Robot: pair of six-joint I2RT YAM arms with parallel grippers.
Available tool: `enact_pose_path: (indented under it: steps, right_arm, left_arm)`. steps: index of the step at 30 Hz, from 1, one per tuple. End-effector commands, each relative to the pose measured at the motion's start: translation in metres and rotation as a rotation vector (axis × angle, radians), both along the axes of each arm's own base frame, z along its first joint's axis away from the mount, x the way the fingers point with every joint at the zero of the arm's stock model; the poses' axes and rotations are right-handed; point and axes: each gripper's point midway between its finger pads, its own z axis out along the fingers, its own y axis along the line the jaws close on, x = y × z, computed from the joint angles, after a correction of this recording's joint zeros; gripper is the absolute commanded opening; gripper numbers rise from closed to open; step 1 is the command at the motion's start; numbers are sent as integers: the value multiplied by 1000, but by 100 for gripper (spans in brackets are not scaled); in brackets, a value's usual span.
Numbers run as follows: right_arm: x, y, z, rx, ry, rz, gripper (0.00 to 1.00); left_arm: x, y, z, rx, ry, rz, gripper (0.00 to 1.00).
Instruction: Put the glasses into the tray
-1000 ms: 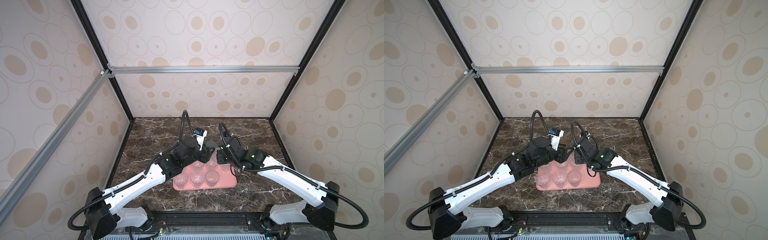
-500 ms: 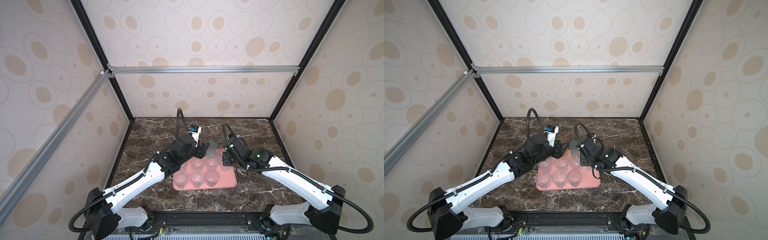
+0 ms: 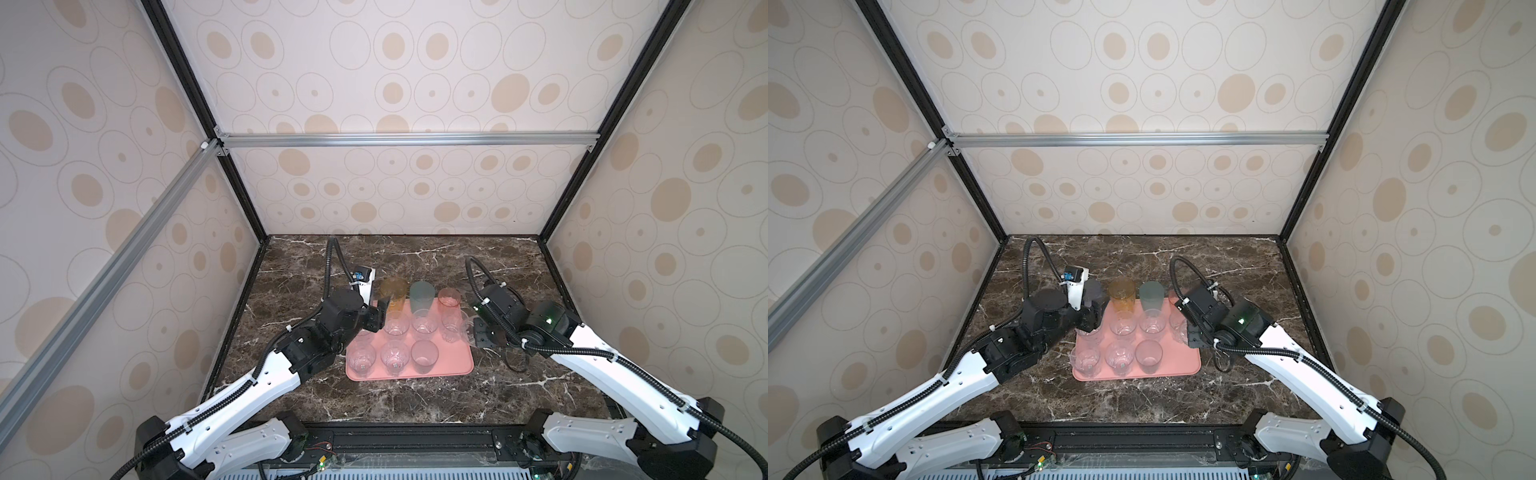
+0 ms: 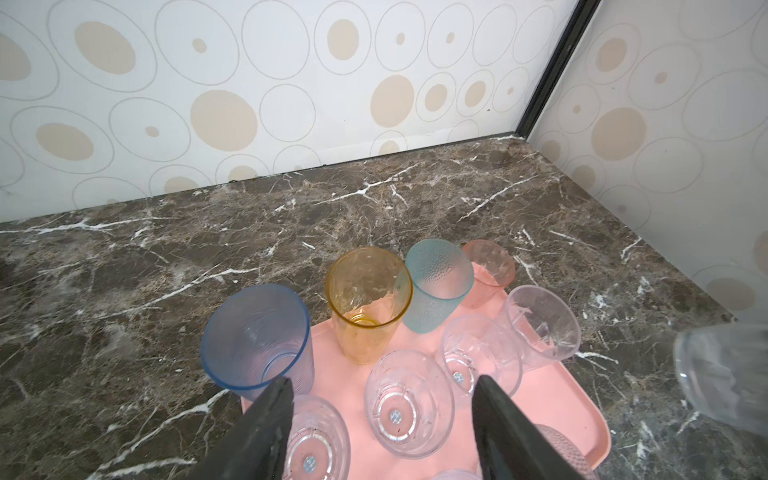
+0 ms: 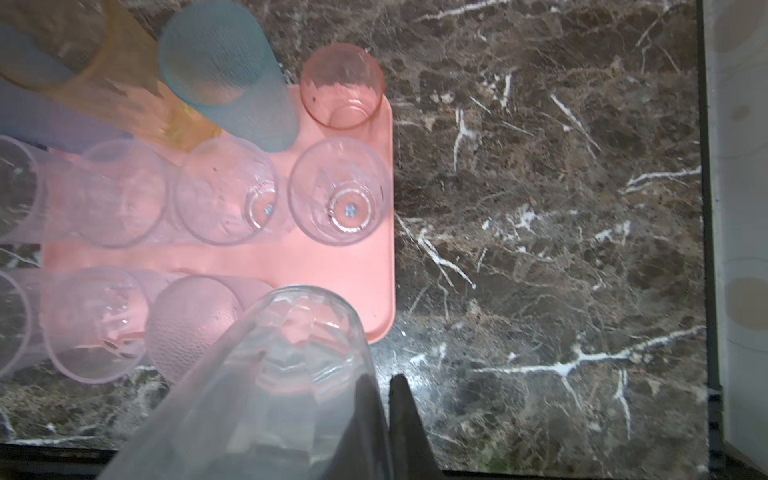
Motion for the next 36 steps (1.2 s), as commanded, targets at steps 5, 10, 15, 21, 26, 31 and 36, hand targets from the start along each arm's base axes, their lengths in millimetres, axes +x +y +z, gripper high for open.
enact_pose_path:
  steps: [5,10,15,21,26,31,36]
  right_arm:
    - [-13,-2,-55,-23,114,-45,4]
    - [-5,7,-91,-66,167,-47,4]
    - [8,18,-115,-69,194,-33,4]
    - [12,19,-137,-89,243,-28,4]
    - [6,16,-160,-137,314,-24,6]
    - [3,10,-164,-178,348,-29,15]
    - [3,9,-151,-186,350,-6,30]
  left_arm:
    - [8,4,4,26,-43,22,69]
    - [5,7,-8,41,-23,21,70]
    - [3,15,-16,66,-15,41,70]
    - [2,21,-19,83,-14,58,70]
    - [3,24,-21,82,-14,65,71]
    - [3,24,-19,76,-16,64,71]
    - [4,25,-17,76,-16,68,71]
